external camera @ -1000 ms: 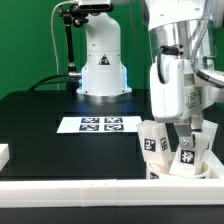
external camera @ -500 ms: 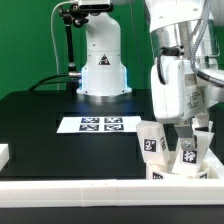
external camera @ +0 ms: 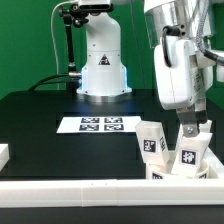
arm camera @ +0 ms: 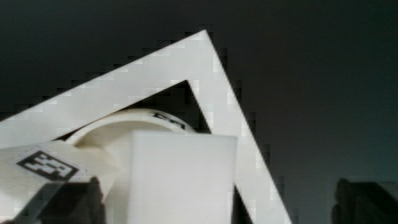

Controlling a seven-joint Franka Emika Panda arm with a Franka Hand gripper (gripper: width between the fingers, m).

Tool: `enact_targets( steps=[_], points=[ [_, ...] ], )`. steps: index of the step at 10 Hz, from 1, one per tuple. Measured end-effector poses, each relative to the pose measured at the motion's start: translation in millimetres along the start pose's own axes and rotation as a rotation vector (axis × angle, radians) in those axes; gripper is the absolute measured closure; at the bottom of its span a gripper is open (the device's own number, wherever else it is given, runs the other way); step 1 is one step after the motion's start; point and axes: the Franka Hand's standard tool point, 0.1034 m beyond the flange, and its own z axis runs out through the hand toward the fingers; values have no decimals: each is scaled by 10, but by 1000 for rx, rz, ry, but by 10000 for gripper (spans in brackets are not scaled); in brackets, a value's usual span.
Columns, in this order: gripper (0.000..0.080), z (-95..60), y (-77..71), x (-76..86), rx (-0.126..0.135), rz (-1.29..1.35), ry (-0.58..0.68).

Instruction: Assemble stool

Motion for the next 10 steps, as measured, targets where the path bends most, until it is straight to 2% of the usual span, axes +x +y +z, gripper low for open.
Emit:
enact_targets(
  steps=[3, 4, 5, 7, 10],
  points=[
    [150, 8, 9, 15, -8, -200, 7],
    [150, 6, 50, 30, -51, -356, 33],
    [150, -20, 41, 30, -81, -474, 46],
    [150, -59, -18, 24, -107, -733, 64],
    [150, -48, -22, 44, -111, -912, 59]
  ],
)
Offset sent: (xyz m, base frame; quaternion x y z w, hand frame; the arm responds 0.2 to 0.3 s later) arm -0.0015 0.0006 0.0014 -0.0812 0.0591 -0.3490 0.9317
